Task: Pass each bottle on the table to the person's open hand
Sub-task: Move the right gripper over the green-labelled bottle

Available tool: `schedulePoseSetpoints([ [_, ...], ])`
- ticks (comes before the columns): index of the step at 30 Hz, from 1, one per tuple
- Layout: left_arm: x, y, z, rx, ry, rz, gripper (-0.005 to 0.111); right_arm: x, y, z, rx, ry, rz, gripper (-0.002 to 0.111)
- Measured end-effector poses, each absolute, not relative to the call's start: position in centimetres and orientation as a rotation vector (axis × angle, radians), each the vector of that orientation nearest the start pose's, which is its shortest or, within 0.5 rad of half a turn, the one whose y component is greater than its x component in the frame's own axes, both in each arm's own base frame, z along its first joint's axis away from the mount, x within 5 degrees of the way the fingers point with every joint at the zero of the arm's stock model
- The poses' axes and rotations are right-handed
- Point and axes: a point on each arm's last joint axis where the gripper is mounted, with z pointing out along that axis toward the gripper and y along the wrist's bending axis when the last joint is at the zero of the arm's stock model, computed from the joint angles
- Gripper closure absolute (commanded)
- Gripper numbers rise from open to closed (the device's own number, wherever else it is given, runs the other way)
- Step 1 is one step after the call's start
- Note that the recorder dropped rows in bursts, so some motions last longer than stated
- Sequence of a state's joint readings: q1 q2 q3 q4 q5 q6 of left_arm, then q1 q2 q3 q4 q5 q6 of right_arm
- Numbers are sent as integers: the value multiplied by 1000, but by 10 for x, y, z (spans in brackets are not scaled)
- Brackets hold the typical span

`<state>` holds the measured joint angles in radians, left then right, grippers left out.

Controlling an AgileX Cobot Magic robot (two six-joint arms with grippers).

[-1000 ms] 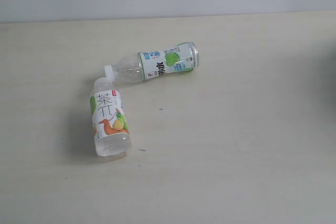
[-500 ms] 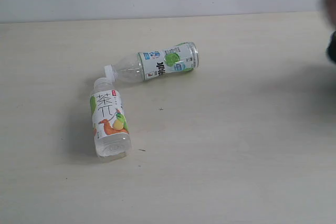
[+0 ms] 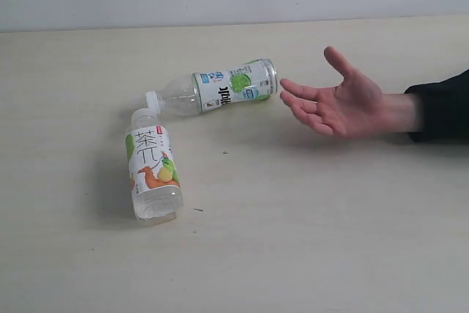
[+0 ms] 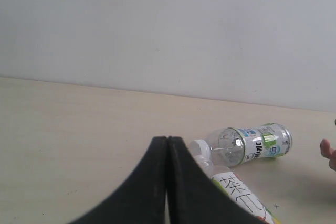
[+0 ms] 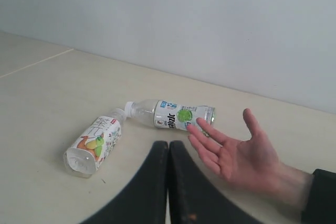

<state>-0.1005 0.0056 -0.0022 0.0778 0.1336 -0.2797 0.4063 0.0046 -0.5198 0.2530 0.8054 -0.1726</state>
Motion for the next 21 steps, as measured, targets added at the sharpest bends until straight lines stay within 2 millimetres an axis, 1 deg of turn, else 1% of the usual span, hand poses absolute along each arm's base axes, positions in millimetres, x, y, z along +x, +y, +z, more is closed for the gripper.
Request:
schedulePoseSetpoints([
  [3,57,-5,202,-91,1622,-225,107,-6,13,306,-490,1709,418,108],
  [4,57,-5,201,-91,1624,-225,107,-2,14,306,-493,1729,409,108],
  [6,57,-5,201,-91,1624,-225,107,13,20,307,-501,1793,391,108],
  [8,57,-5,201,-91,1624,-225,107,38,29,305,-501,1896,378,108],
  [9,57,-5,201,-91,1624,-225,107,55,36,302,-497,1976,376,107],
  [11,57,-5,201,-91,1624,-225,107,88,51,297,-507,2154,383,98],
  [13,57,-5,201,-91,1624,-225,107,112,64,294,-531,2286,404,88],
  [17,57,-5,201,-91,1624,-225,107,161,92,287,-607,2469,447,66],
  [18,57,-5,201,-91,1624,-225,107,175,99,283,-621,2506,460,63],
  [21,57,-5,201,-91,1624,-225,107,211,118,271,-655,2584,500,59],
])
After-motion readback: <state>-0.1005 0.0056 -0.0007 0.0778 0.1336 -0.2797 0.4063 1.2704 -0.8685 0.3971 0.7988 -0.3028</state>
